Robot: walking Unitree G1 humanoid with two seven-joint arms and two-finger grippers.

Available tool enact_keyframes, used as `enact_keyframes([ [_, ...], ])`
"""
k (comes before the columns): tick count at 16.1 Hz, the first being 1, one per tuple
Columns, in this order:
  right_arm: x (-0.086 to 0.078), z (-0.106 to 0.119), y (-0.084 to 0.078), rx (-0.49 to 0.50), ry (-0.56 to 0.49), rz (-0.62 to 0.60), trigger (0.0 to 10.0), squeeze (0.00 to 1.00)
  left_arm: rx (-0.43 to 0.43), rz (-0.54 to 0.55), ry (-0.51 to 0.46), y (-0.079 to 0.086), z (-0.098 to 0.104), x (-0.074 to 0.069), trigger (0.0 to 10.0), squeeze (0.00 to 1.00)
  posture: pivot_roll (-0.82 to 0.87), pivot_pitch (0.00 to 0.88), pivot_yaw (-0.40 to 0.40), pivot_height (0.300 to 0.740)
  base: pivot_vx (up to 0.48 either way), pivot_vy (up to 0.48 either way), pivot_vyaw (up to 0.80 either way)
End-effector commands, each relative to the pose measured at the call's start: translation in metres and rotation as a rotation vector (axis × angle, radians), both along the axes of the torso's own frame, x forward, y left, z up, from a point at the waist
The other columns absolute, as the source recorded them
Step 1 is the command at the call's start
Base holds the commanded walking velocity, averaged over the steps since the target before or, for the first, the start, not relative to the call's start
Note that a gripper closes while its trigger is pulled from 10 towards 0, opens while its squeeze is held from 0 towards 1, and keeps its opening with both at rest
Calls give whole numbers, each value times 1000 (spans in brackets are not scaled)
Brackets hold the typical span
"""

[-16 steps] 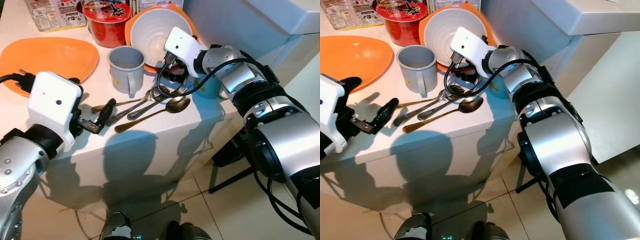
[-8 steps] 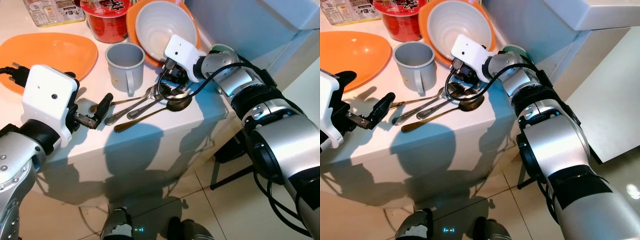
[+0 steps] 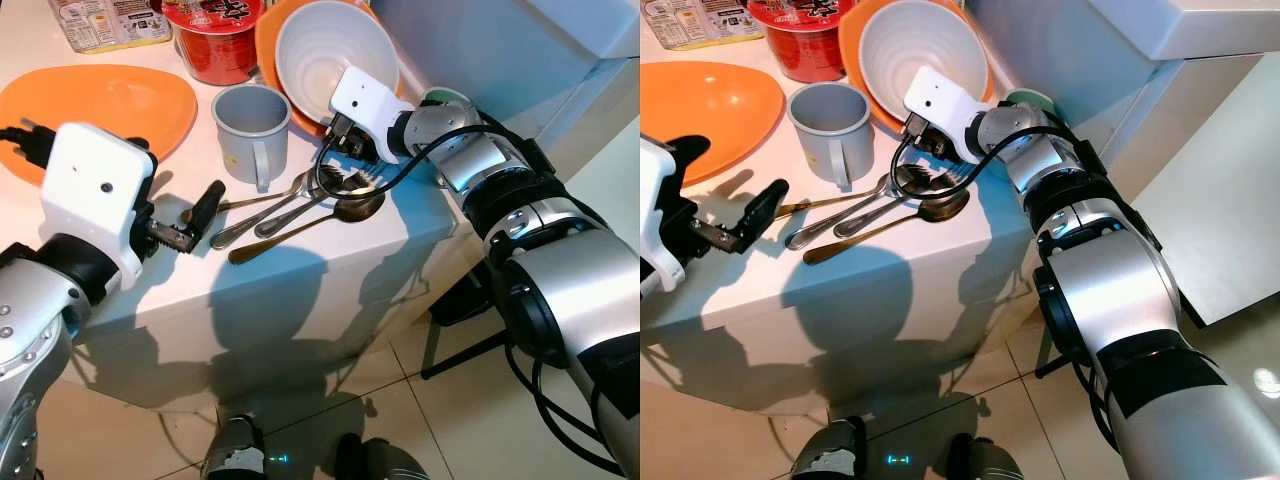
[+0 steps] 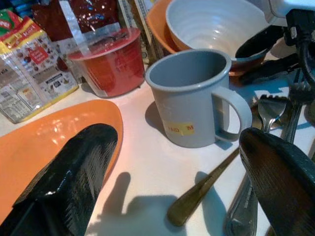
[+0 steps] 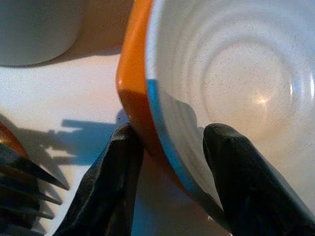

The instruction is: Setting the table

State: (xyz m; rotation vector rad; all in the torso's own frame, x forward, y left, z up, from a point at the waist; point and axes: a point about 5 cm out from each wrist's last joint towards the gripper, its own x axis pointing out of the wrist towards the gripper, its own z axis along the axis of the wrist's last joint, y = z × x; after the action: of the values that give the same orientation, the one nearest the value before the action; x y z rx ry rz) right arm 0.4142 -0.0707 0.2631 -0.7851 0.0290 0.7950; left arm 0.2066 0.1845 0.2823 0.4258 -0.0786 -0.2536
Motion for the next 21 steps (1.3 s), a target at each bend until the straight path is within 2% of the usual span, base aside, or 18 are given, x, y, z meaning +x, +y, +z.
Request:
enact_keyframes([
  [1,3,9,-9,13,-15,-32,0,0,14,-3,-14,-1,3,-1,10000,0,326,197,-115,740,0,0,0],
  [6,3,27,-6,55,-64,-22,0,0,15,3,-25,-2,3,-1,10000,0,322,185,-120,740,0,0,0],
  [18,0,49,4,49,-130,41,0,0,-7,10,-41,-3,4,3,10000,0,303,160,-133,740,0,0,0],
  [19,-1,50,7,53,-129,61,314,0,-12,13,-42,-3,4,4,10000,0,297,152,-137,740,0,0,0],
  [21,-4,47,13,22,-113,119,8863,0,-18,13,-38,-4,1,3,10000,0,289,145,-137,740,0,0,0],
])
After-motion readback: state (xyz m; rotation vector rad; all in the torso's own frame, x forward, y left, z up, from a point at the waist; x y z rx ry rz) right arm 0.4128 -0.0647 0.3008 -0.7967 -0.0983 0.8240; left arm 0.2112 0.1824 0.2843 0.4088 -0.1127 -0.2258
